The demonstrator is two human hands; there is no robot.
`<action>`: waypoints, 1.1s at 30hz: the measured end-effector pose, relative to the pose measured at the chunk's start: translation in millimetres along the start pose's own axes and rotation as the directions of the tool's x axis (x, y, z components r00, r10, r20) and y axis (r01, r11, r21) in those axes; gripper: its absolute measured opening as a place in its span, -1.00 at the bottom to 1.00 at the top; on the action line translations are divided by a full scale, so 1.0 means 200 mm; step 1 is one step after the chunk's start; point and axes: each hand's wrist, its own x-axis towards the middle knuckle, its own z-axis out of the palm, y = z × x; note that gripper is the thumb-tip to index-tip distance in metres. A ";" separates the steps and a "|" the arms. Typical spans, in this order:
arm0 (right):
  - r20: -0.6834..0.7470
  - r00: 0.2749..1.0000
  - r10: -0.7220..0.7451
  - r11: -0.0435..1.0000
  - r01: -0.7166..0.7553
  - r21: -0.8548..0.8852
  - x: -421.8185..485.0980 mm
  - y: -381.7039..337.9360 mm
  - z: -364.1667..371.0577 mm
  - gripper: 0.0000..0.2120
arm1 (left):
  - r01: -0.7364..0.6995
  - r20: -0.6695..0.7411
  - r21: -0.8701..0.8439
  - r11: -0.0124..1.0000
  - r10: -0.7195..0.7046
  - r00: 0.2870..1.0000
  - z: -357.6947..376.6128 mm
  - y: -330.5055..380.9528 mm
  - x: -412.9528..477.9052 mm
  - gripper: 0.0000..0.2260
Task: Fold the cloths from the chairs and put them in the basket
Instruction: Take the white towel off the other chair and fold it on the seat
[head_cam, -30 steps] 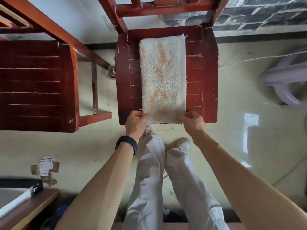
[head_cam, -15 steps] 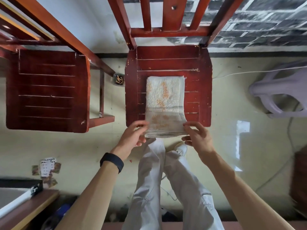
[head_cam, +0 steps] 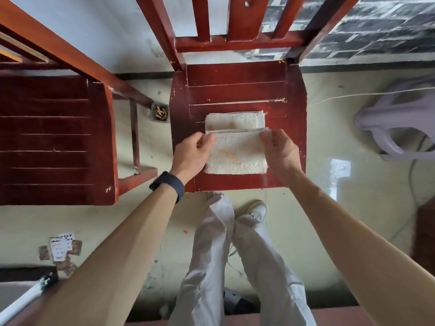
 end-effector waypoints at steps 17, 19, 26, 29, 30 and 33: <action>-0.157 0.985 0.077 0.968 -0.112 -0.225 0.40 0.03 0.23 -0.54 | 0.121 -0.229 0.283 0.952 -0.056 0.972 0.19 0.02 0.38 -0.58; -0.180 0.981 0.070 0.955 -0.118 -0.270 0.42 0.03 0.25 -0.52 | 0.115 -0.252 0.317 0.942 -0.034 0.967 0.20 0.03 0.39 -0.58; -0.184 0.948 0.261 0.926 -0.300 -0.229 0.46 -0.01 0.24 -0.43 | 0.319 -0.180 0.277 0.906 -0.278 0.944 0.16 0.05 0.46 -0.47; -0.299 0.924 0.239 0.954 -0.281 -0.107 0.37 -0.02 0.23 -0.43 | 0.211 -0.271 0.326 0.922 -0.123 0.955 0.14 0.06 0.42 -0.51; -0.379 0.916 0.127 0.969 -0.196 -0.149 0.32 -0.02 0.24 -0.45 | 0.096 -0.336 0.375 0.922 0.039 0.941 0.14 0.05 0.38 -0.57; -0.363 0.874 -0.322 0.907 0.174 -0.384 0.15 -0.01 0.31 -0.59 | -0.344 -0.222 0.578 0.740 0.549 0.806 0.20 0.01 0.26 -0.62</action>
